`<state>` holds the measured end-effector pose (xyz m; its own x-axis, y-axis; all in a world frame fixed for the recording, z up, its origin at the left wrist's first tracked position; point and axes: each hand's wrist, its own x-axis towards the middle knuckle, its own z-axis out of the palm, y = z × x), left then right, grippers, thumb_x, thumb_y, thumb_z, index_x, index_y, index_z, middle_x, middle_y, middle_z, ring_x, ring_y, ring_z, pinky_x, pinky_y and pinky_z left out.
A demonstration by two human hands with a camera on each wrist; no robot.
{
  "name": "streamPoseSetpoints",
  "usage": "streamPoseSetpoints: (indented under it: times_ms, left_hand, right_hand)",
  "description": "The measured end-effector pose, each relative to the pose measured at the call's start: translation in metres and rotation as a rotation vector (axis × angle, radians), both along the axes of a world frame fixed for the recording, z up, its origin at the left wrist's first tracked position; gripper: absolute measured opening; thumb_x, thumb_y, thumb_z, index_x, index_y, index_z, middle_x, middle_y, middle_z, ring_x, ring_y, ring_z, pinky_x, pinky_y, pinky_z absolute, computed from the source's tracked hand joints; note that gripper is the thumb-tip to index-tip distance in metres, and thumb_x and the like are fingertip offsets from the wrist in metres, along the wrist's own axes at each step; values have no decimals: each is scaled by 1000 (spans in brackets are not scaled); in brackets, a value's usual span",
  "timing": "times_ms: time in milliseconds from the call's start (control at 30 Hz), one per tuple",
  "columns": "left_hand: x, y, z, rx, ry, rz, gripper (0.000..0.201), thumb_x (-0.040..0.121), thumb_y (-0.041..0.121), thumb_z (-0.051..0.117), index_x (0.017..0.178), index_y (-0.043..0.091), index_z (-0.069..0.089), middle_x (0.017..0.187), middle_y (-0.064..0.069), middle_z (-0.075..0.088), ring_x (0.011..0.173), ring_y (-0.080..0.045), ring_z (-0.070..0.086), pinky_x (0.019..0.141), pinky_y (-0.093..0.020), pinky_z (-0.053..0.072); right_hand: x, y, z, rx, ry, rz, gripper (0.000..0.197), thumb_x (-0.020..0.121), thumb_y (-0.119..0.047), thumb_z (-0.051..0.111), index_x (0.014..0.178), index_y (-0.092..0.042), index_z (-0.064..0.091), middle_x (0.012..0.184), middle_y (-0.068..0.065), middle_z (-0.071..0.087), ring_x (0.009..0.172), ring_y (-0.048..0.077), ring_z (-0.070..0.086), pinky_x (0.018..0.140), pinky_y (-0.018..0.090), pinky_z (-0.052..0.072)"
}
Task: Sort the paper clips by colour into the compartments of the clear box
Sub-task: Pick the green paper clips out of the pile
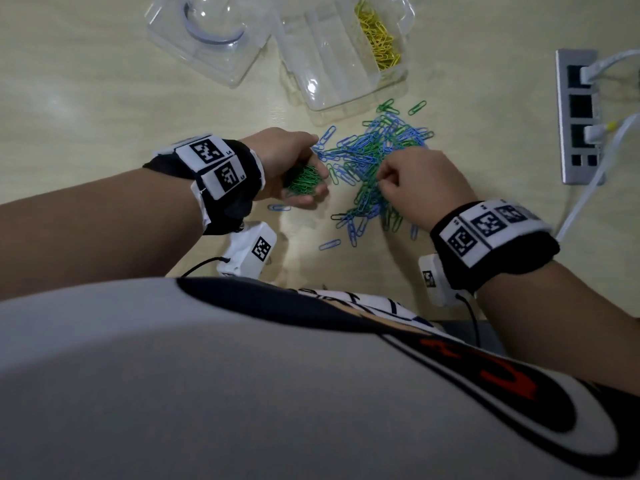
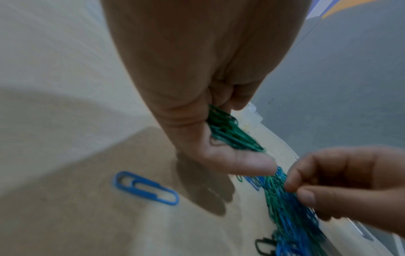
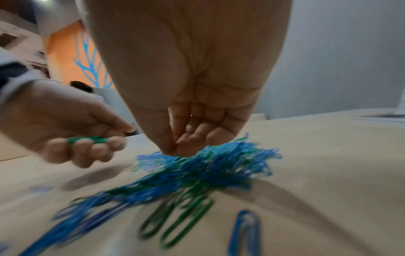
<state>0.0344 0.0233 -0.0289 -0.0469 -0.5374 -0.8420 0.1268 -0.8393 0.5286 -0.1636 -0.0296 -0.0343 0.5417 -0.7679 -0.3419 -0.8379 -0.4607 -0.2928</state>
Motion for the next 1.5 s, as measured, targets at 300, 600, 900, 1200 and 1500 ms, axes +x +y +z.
streamPoseSetpoints:
  times_ms: [300,600,900,1200,1500]
  left_hand:
    - [34,19,6,28,-192,132,50,102,39,30,78,6,60,73,-15,61,64,-24,63,49,-23,53]
    - [39,41,2,25,-186,237,48,102,36,29,77,4,56,66,-17,55,52,-29,60,72,-36,54]
    - [27,35,3,33,-187,210,49,102,36,29,77,4,56,69,-17,54,71,-31,59,95,-46,49]
    - [33,34,14,25,-247,157,50,102,39,29,76,8,58,74,-13,58,65,-20,59,52,-20,54]
    - [41,46,11,40,-265,158,50,102,39,30,76,8,59,73,-13,59,67,-22,62,54,-21,54]
  right_hand:
    - [59,73,-14,42,-166,918,33,81,-17,42,99,-14,69,97,8,65,83,31,64,63,39,52]
    - [71,82,-27,-52,-37,1251,40,91,-14,31,117,-14,62,128,7,56,114,32,51,80,40,51]
    - [40,63,-19,-14,-14,940,24,81,0,37,83,2,61,88,20,57,77,38,58,52,42,50]
    - [69,72,0,-133,-16,903,29,90,-6,40,115,-6,53,105,17,57,93,36,57,70,40,35]
    - [75,78,2,-168,139,1186,48,100,-28,20,146,-39,29,127,10,48,115,31,48,90,38,34]
